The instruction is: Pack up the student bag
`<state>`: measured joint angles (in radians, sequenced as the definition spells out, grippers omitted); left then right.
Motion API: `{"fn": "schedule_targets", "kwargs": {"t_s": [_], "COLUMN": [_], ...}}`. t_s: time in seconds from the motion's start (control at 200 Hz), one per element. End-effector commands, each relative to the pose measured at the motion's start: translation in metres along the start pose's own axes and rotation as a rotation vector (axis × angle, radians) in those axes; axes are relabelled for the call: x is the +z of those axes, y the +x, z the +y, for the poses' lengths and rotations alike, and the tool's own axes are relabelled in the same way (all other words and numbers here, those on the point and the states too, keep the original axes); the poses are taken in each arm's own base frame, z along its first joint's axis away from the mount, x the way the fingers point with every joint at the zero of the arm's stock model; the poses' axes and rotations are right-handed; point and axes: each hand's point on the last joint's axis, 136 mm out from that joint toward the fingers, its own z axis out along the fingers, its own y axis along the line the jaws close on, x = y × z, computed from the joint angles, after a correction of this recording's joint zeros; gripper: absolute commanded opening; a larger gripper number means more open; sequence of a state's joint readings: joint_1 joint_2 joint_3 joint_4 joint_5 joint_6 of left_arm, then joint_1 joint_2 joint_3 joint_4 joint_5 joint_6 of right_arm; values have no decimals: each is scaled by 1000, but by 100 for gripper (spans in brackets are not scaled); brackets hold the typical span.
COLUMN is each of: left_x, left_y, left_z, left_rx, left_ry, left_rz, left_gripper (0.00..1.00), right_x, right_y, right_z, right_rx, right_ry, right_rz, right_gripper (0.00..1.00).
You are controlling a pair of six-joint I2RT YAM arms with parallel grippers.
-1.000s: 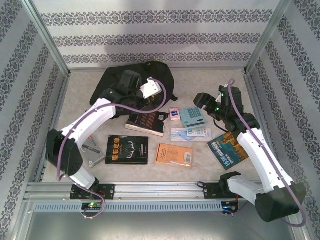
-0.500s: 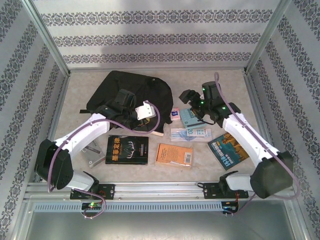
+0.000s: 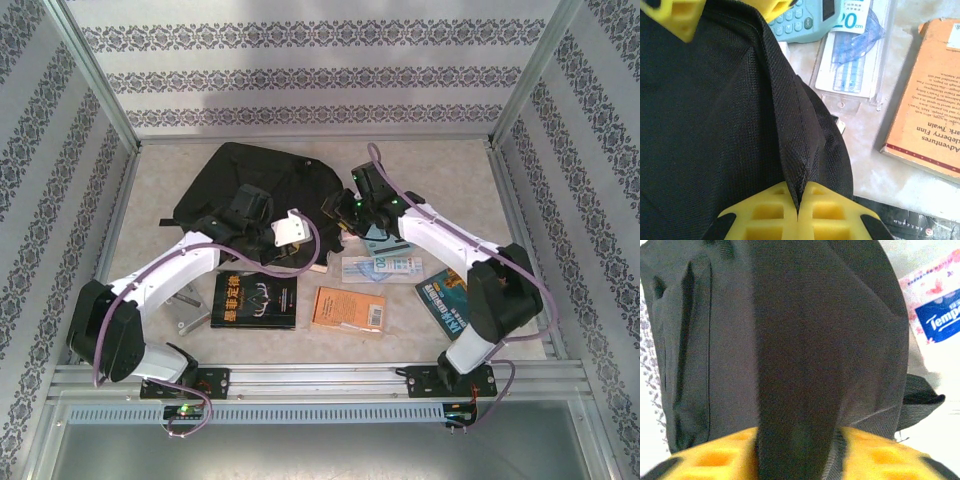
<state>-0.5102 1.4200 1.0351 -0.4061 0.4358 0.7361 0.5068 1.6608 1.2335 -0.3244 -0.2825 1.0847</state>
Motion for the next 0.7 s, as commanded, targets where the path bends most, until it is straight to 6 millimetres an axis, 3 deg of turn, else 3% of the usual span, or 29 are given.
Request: {"fn": "schedule_targets", "kwargs": {"t_s": [0.0,0.065,0.15,0.275,0.35,0.44,0.5,0.595,0.695], "left_x": [-7,-14,-34,-67,-85,-101,-111,-120,-125], "left_y": [-26,-37,-59,-80,-81,-69,-50,-29,-13], "left_z": [0,4,7,15,30,40,50,59,65], "left_rx": [58,-4,-92,-268,-461,-668,-825,-968,-1102], "left_ry": [-32,-51,-67,-123,-210,-289,-374,-434,-461], "left_rz": [-78,-102,-186,-278,-304,-259,-173,-72,-86], "left_gripper": [26,36,49,56,73,80,83,86,88], "right_x": [4,8,7,-2,-10,-19,-24,-27,-24], "right_y": [-2,0,-3,-13,-21,-33,-42,-53,-60], "right_z": [17,17,18,29,38,48,55,61,68], "right_rx": [-18,-13,2,21,35,43,47,71,115], "right_ry": [-39,-38,-45,-80,-105,-132,-146,-152,-194], "right_rz": [7,13,6,-20,-40,-84,-106,-139,-162], "right_gripper": [26,11,0,0,0,0,0,0,0]}}
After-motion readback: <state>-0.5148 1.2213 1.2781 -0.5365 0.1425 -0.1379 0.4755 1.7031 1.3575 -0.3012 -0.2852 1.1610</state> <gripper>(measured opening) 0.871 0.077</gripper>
